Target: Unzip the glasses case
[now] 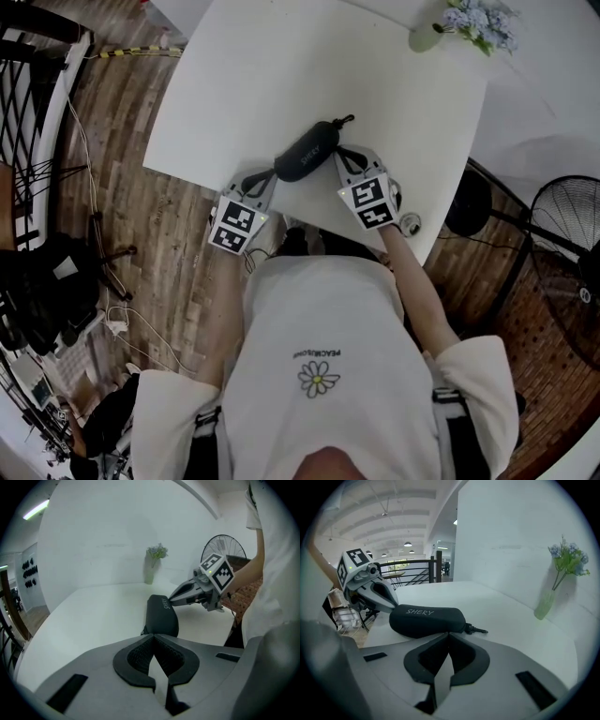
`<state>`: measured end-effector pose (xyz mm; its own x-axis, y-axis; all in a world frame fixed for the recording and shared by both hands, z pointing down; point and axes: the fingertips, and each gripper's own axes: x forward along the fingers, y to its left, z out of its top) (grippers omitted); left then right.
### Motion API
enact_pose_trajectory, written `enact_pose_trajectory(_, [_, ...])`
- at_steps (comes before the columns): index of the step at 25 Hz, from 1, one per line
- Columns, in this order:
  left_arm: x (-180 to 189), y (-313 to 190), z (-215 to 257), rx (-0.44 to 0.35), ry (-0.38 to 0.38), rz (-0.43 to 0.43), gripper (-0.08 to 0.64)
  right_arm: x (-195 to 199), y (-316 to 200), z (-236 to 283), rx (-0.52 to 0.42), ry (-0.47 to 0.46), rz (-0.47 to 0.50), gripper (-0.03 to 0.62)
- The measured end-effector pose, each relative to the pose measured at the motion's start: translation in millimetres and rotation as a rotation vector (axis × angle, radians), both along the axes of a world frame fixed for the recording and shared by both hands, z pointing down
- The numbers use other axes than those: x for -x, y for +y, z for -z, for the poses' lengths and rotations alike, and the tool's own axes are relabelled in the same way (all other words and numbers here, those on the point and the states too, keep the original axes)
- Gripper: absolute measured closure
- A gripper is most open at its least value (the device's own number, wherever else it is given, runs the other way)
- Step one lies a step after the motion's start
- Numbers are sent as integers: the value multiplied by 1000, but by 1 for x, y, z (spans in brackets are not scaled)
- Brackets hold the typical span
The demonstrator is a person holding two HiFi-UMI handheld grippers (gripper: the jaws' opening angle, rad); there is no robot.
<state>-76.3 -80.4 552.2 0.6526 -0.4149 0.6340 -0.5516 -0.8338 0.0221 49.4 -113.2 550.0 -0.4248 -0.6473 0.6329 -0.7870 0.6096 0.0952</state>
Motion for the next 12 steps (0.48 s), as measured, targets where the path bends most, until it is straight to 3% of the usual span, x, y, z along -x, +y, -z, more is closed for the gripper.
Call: enact_pose_trajectory(12, [-30, 25, -4, 41, 26, -91, 545, 49, -28, 17, -43, -40, 112, 584])
